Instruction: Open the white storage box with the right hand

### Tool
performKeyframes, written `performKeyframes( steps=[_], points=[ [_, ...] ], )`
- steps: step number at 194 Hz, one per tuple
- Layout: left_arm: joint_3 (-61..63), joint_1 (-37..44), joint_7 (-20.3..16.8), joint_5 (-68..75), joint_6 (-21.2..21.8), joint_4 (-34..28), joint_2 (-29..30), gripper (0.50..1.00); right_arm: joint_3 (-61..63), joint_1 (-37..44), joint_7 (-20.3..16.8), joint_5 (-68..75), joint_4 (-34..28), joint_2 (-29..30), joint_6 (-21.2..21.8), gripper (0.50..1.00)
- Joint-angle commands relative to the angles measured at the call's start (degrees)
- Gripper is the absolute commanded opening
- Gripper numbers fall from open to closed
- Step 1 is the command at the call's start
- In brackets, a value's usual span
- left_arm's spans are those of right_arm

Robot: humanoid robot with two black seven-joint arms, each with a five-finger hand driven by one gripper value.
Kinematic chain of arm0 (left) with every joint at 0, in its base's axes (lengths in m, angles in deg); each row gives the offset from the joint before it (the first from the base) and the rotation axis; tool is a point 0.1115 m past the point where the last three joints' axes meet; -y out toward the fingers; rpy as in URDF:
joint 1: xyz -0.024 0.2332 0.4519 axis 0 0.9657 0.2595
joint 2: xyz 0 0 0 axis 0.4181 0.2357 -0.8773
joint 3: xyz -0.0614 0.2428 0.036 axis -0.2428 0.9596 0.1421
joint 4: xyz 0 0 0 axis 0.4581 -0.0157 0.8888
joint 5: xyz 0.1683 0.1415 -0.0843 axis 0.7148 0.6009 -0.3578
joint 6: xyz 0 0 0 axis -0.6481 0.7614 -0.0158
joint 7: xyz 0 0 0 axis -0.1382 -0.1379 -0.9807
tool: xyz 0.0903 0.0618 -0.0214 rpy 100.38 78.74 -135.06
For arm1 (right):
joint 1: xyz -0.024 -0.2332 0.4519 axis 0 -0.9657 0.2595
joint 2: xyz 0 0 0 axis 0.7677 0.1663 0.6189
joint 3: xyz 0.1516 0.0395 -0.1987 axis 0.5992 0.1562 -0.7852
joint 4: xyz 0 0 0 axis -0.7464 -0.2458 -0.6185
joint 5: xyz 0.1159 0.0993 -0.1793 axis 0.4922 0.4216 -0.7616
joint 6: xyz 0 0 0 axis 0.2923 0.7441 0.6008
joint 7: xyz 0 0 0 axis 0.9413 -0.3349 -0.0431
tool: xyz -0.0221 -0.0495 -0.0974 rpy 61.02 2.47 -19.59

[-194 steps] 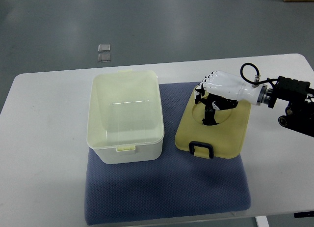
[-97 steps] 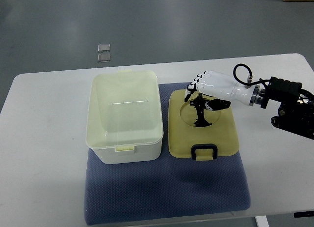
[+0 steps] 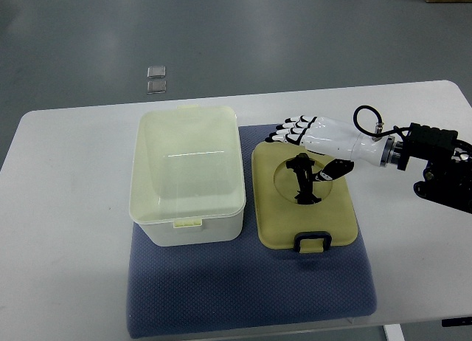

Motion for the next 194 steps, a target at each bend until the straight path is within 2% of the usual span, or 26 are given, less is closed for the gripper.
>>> performKeyframes(
  steps=[1, 21, 55, 66, 85, 102, 115, 139, 150, 163, 194],
  points=[
    [0.0, 0.0, 0.0, 0.0, 0.0, 0.0, 0.0, 1.0, -0.1, 1.4, 0.0, 0.0, 0.1, -1.6, 1.5, 0.928],
    [0.0, 0.0, 0.0, 0.0, 0.0, 0.0, 0.0, 1.0, 0.6, 3.4, 0.0, 0.6, 0.8, -3.7, 2.8, 0.928],
    [0.0, 0.0, 0.0, 0.0, 0.0, 0.0, 0.0, 1.0, 5.7, 7.8, 0.0, 6.5, 6.4, -4.8, 6.7, 0.928],
    [0.0, 0.0, 0.0, 0.0, 0.0, 0.0, 0.0, 1.0, 9.8, 7.8, 0.0, 11.7, 7.1, -4.7, 9.9, 0.928],
    [0.0, 0.0, 0.0, 0.0, 0.0, 0.0, 0.0, 1.0, 19.0, 7.7, 0.0, 24.0, 7.4, -4.3, 18.8, 0.928],
    [0.0, 0.0, 0.0, 0.0, 0.0, 0.0, 0.0, 1.0, 24.9, 7.2, 0.0, 35.2, 7.4, -4.0, 24.9, 0.928],
    [0.0, 0.0, 0.0, 0.0, 0.0, 0.0, 0.0, 1.0, 29.9, 5.5, -4.8, 47.6, 7.4, -2.5, 28.2, 0.928],
    [-0.1, 0.0, 0.0, 0.0, 0.0, 0.0, 0.0, 1.0, 36.8, 2.2, -13.3, 68.5, 7.9, 0.7, 28.3, 0.928],
    [-0.1, 0.0, 0.0, 0.0, 0.0, 0.0, 0.0, 1.0, 39.4, 0.6, -16.0, 77.5, 8.3, 2.1, 28.3, 0.928],
    [0.0, 0.0, 0.0, 0.0, 0.0, 0.1, 0.0, 1.0, 41.4, -1.5, -17.7, 86.9, 8.5, 3.5, 28.8, 0.928],
    [0.0, 0.0, 0.0, 0.0, 0.0, 0.1, 0.0, 1.0, 45.1, -6.6, -17.1, 101.5, 8.9, 7.2, 29.4, 0.93]
  ],
)
